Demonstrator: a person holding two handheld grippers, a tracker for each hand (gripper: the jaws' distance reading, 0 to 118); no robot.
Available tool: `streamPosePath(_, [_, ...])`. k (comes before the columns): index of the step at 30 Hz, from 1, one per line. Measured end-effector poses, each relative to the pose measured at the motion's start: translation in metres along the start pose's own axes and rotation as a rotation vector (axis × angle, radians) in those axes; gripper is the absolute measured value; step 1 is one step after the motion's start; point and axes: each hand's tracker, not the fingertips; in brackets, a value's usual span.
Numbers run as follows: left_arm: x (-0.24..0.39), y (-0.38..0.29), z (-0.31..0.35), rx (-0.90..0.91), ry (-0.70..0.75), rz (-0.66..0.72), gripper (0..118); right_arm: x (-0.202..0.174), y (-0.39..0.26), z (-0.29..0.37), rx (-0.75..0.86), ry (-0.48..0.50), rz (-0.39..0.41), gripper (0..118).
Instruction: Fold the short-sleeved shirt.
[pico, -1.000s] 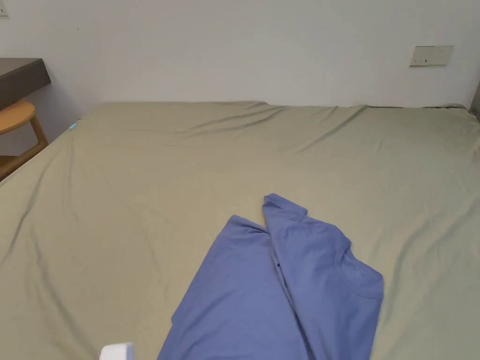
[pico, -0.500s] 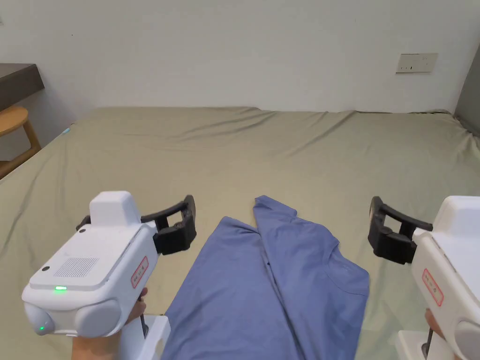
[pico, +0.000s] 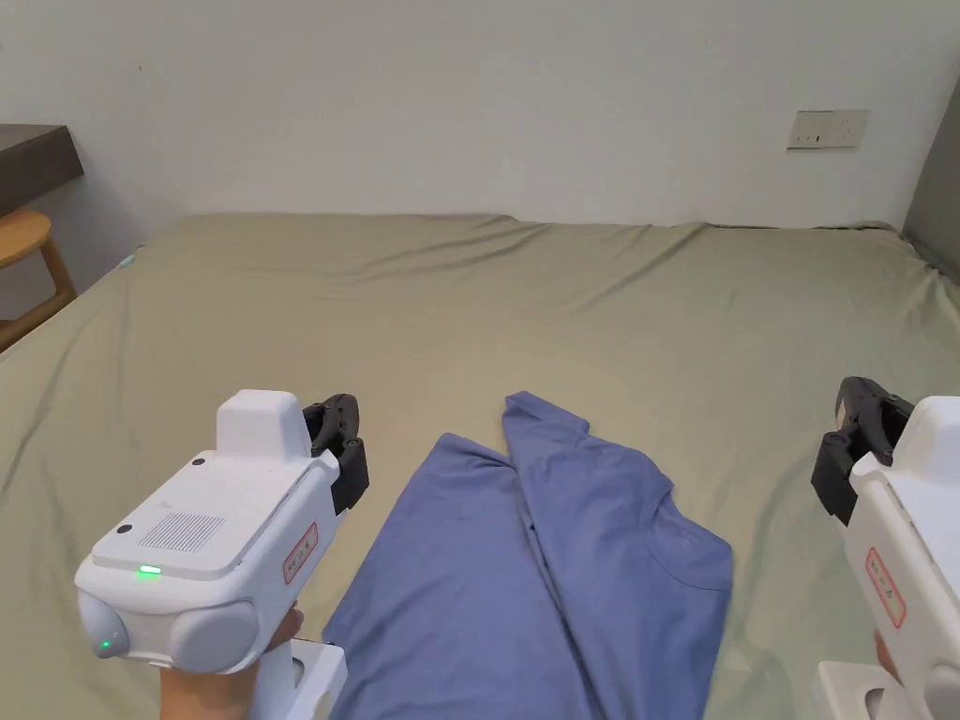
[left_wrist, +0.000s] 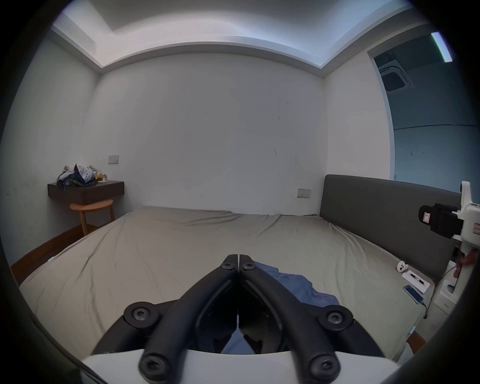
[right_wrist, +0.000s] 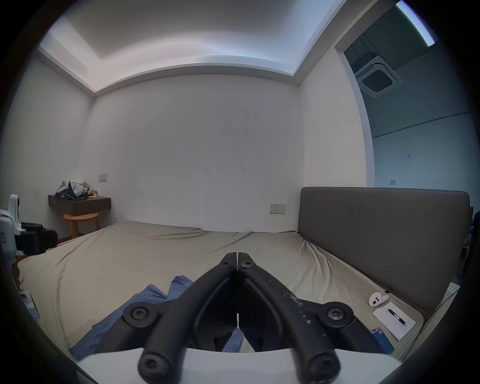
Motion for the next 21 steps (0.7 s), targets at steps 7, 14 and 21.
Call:
streamPosePath(7, [-0.018, -0.021, -0.010, -0.274, 0.009, 0.017, 0, -0.002, -0.004, -0.007, -0.012, 0.012, 0.005, 1])
streamPosePath(14, [-0.065, -0.101, -0.013, -0.647, 0.062, 0.152, 43, -0.009, -0.019, -0.014, -0.055, 0.042, 0.008, 1])
streamPosePath(21, [-0.065, -0.167, -0.006, -0.787, 0.137, 0.151, 99, -0.018, -0.035, -0.019, -0.109, 0.072, 0.014, 1])
